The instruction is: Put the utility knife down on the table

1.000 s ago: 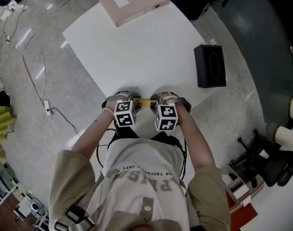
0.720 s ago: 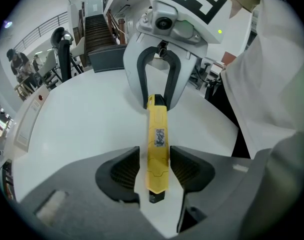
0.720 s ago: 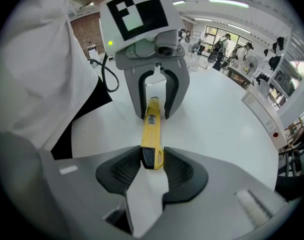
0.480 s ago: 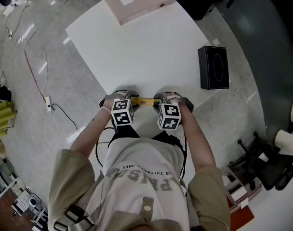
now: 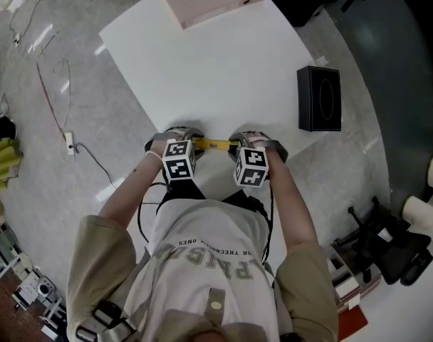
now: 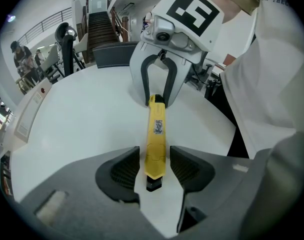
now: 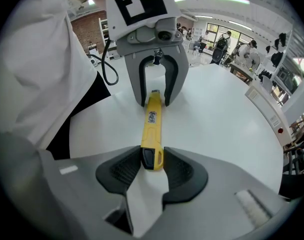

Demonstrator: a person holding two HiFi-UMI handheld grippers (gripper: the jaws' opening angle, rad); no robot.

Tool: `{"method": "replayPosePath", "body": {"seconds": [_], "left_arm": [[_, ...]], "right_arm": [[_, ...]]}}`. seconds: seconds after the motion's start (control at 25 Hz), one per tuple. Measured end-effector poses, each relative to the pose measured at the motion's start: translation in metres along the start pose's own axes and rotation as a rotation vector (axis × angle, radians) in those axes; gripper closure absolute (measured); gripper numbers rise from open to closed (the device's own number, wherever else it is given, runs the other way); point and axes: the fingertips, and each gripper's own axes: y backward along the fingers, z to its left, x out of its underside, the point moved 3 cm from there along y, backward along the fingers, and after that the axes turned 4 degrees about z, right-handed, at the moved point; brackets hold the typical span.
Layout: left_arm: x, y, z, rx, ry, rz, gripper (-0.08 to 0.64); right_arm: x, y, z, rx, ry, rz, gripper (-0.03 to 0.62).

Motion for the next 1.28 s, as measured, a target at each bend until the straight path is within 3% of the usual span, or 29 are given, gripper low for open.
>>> {"method": "replayPosePath", "body": {"seconds": [1.28], "left_arm": [[0.0003,0.0002,0.0001,0.005,0.023,-0.018,0.362]], "right_arm": [[0.0011,0.0014,-0.0048,-0.032,-0.084,-0.011,0.426]]}}
